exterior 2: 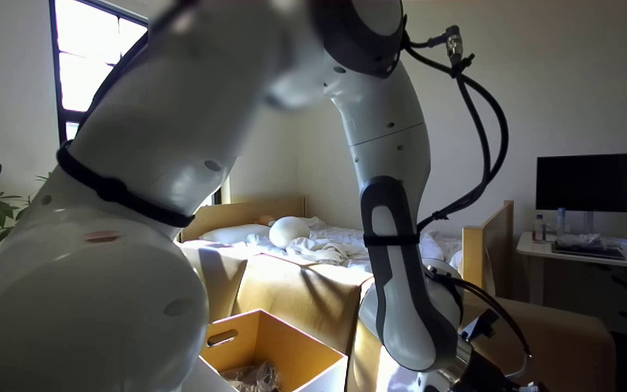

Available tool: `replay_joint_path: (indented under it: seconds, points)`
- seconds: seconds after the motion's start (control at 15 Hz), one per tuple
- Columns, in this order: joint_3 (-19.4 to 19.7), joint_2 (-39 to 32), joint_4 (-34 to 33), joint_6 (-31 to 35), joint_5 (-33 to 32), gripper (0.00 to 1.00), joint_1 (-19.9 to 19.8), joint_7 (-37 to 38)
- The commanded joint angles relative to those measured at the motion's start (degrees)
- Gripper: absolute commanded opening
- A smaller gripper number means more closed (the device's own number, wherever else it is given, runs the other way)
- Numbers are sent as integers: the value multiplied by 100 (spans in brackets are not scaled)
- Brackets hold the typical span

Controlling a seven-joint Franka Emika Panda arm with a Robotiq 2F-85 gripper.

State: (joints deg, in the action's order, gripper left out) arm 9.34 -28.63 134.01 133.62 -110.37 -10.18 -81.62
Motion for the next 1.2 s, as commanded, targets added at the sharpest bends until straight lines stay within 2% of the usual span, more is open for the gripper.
replay_joint_path:
  seconds: [0.0,0.33,0.47,0.87,1.13]
  points:
    - [-49,1305,829,252,-103,12,78,-599]
    - [-365,2211,1048,307,-161,12,414,-963]
    - [-507,2509,1056,523,-50,12,544,-1166]
    - [-814,3128,1522,2176,-42,12,851,-1679]
    - [-933,4047,2094,3630,67,12,1030,-1726]
